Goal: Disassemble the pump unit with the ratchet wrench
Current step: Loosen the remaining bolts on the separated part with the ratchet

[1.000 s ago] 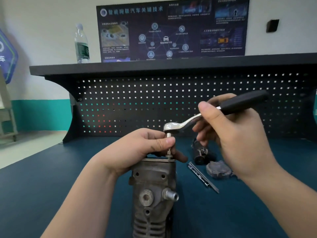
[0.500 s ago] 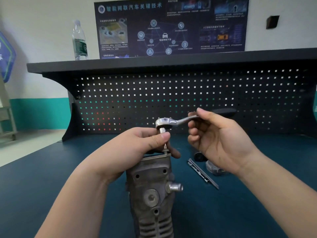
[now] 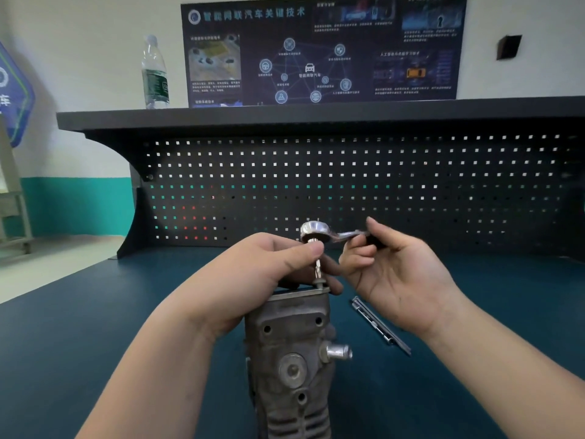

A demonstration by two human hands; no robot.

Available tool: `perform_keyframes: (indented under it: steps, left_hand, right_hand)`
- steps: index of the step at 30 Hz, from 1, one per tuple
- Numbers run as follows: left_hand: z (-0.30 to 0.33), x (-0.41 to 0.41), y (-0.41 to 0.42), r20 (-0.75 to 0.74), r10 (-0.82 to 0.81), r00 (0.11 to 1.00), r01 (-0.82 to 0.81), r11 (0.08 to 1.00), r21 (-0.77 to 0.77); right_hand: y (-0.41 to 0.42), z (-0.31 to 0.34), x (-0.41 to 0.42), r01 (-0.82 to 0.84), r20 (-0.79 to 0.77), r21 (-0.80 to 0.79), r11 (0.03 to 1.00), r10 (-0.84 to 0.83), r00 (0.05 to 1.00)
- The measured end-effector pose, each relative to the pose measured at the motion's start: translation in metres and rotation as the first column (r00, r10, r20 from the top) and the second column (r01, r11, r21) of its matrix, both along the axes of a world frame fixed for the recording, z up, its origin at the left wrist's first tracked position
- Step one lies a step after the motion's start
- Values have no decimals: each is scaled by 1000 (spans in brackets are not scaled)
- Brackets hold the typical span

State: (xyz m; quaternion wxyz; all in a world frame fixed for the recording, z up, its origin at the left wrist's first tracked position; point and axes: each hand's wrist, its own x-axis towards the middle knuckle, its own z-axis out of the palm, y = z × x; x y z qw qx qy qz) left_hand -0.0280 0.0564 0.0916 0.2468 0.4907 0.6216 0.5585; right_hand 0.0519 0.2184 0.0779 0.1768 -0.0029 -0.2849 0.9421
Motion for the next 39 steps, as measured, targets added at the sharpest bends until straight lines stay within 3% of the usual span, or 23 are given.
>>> perform_keyframes:
  steps: [7,14,18,26,28,30,32,33,34,35,36,37,38,39]
  left_hand:
    - [-1,-1,1,-53,9,999,-7,999,38]
    - [-1,-1,1,-57,-13,998,15,999,45]
    - [-1,0,0,-46,-13,999,15,998,60]
    - [-2,-3,3,23,-50,998,49,997,61]
    - [-1,-4,0,28,-38,999,37,998,47]
    - [0,-4,-1,29,-24,999,23,999,25]
    - [1,-3,0,7,-7,1000,7,1000,3]
    - [1,-3,0,-4,2,1000,-2,1000,-2]
    - [1,-2,0,-9,9,1000,-9,1000,-2]
    - [1,-2,1,-14,11,1000,-11,1000,0]
    - [1,-2,1,-17,8,1000,-8,1000,5]
    - [0,-1,1,-25,5,1000,-5,1000,12]
    - [0,-1,1,-24,5,1000,-5,1000,19]
    - [-1,0,1,-14,0,1000,0,1000,25]
  right_hand:
    - [-11,-15,-15,36,90,-84,996,-28,996]
    - [-4,8,-2,174,30,204,963,-183,983]
    - [-2,21,-6,103,83,284,953,-132,988]
    - [-8,8,-28,-23,187,153,988,-6,982]
    - [-13,5,-25,55,136,78,995,-66,989]
    - [-18,2,-19,245,47,13,969,-246,968]
    - [-25,4,-9,483,-110,76,872,-474,874]
    - [-30,6,-1,620,-233,189,761,-579,781]
    - [-35,9,7,767,-401,327,552,-654,641]
    - [-39,13,15,872,-600,418,253,-643,475]
    - [-43,17,22,896,-770,441,-46,-533,352]
    - [-46,19,26,869,-865,419,-264,-407,293]
    - [-45,19,27,842,-902,391,-372,-338,269]
    - [-45,19,27,838,-894,405,-365,-350,279]
